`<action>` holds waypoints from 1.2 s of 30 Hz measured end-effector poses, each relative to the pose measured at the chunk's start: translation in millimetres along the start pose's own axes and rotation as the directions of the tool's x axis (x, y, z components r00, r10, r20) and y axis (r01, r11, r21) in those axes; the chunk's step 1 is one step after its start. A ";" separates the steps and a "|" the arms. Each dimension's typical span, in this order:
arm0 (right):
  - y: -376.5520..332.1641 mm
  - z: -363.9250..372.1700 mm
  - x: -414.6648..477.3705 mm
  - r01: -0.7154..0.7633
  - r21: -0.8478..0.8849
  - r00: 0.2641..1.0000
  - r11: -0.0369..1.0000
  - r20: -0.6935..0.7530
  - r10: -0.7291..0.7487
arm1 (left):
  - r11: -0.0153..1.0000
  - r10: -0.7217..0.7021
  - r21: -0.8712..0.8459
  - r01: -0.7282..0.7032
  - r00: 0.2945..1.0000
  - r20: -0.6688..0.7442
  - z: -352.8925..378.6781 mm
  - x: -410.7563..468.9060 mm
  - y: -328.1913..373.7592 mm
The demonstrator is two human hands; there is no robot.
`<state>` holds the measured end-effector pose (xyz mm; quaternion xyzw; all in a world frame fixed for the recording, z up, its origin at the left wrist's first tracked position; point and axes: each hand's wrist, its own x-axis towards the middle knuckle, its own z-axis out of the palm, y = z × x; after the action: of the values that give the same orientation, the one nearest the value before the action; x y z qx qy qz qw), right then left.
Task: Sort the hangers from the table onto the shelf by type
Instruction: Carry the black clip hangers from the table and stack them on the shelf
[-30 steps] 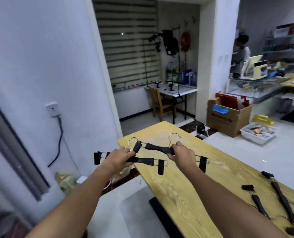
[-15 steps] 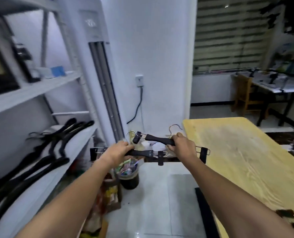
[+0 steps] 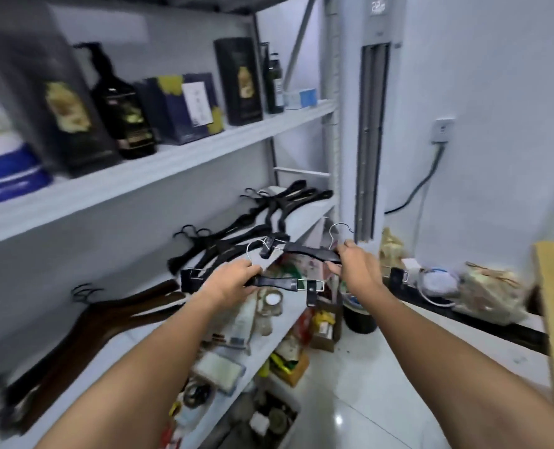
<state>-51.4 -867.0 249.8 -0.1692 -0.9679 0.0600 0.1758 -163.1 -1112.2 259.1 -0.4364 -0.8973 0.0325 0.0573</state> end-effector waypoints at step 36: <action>-398.6 -38.1 -158.2 0.619 0.186 0.783 0.763 -0.073 -0.617 | 0.718 -0.679 0.094 0.690 0.723 -0.127 -75.7 -481.4 -110.5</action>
<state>-20.5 -1292.9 304.6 0.1770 -0.9579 0.0950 0.2053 55.5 -1558.6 310.3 -0.0699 -0.9875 0.0512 0.1317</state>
